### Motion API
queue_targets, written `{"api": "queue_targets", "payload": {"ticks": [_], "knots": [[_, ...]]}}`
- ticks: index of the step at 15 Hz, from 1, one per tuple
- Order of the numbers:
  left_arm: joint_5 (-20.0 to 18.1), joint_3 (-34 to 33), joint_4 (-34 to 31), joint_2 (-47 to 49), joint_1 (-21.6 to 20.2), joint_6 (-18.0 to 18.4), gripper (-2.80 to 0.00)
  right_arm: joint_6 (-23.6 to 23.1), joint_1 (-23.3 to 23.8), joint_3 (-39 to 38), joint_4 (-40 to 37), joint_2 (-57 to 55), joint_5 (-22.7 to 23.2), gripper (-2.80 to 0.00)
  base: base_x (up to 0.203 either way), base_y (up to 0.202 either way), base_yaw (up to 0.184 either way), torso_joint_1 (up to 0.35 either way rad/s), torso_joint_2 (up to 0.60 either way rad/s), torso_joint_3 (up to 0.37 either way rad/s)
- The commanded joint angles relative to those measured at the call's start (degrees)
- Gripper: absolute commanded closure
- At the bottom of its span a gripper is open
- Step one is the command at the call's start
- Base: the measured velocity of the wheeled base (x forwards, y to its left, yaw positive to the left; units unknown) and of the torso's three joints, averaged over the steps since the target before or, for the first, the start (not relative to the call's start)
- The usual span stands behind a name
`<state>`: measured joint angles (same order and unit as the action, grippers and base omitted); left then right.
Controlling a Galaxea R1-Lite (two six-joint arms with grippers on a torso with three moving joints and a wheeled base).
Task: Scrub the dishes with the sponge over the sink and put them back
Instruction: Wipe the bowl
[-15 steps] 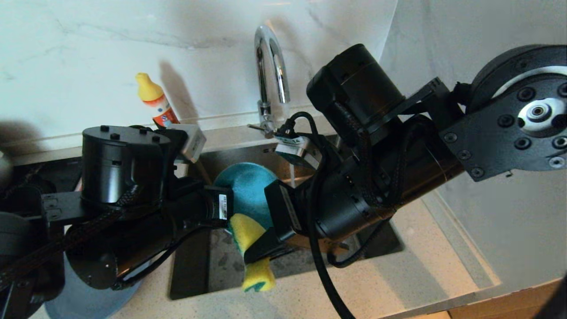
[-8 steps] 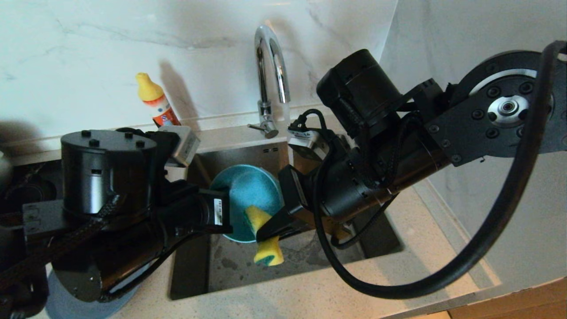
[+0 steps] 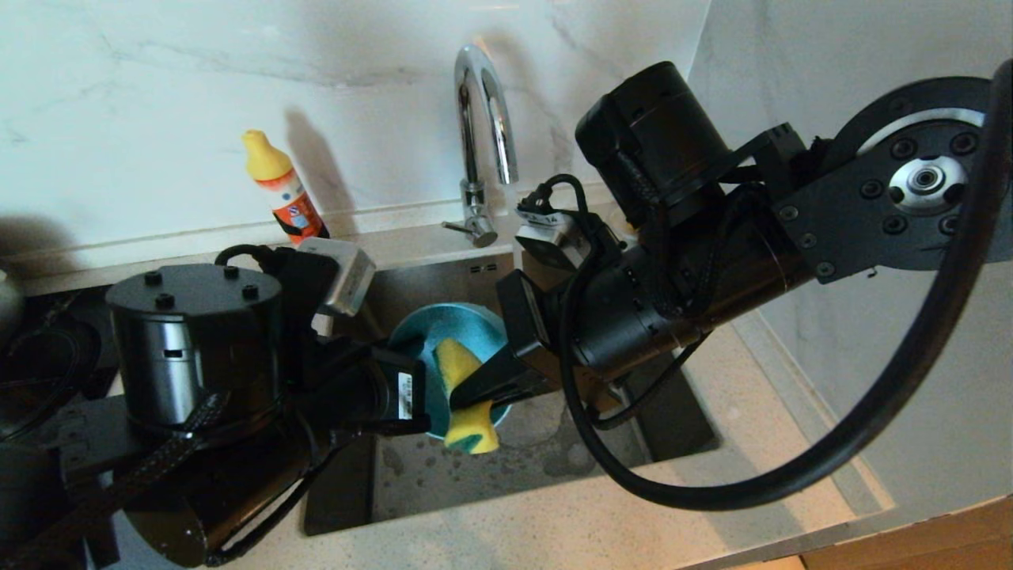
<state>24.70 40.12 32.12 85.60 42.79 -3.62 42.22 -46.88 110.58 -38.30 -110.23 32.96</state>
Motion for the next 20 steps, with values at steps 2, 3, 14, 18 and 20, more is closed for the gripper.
{"api": "queue_targets", "payload": {"ticks": [2,3,14,18,20], "knots": [[0.3,-0.7,0.5,0.6,1.5,-0.1,0.00,0.2,0.5,0.0,0.4,-1.3,0.2,0.00,0.000,0.000,0.000,0.000,0.00,0.000],[0.2,-0.7,0.6,0.4,1.7,-0.2,0.00,0.3,0.9,0.0,1.3,-2.1,0.2,0.00,0.000,0.000,0.000,0.000,0.00,0.000],[-0.2,-4.1,0.7,-2.5,2.0,-0.2,0.00,0.1,2.6,0.1,6.6,-2.1,-0.1,0.00,0.000,0.000,0.000,0.000,0.00,0.000],[0.2,-4.2,1.7,-1.7,1.9,-0.2,0.00,0.2,2.7,0.0,5.7,-0.9,-0.1,0.00,0.000,0.000,0.000,0.000,0.00,0.000],[0.5,-3.8,1.9,-0.9,1.9,-0.1,0.00,0.2,2.7,0.0,4.7,-1.4,-0.1,0.00,0.000,0.000,0.000,0.000,0.00,0.000]]}}
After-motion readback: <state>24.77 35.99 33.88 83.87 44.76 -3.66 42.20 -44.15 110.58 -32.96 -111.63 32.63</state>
